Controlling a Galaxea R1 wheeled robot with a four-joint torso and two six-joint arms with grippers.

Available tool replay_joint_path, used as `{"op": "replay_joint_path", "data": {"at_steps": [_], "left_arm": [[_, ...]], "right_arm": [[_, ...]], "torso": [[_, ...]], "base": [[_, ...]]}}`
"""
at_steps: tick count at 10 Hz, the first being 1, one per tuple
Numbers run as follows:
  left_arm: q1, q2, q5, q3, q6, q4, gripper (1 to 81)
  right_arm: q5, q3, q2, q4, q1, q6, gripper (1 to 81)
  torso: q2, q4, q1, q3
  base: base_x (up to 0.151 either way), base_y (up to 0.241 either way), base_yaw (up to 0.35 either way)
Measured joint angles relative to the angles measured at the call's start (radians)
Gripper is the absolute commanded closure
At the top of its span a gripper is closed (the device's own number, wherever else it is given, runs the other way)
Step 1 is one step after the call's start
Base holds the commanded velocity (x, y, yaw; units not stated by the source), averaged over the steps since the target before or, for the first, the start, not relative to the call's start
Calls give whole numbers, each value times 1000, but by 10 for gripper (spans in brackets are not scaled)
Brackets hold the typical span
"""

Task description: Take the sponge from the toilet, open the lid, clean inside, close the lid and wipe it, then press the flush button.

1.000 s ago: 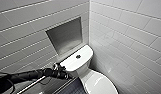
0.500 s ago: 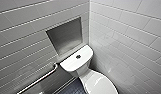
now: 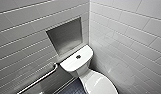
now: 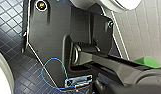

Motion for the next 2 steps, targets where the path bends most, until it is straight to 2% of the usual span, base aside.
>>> {"op": "replay_joint_path", "data": {"at_steps": [2], "left_arm": [[74,93,-60,-129,1,34,811]], "right_arm": [[-1,-11,6,0,-10,-1,811]], "torso": [[0,0,0,0]], "base": [[0,0,0]]}}
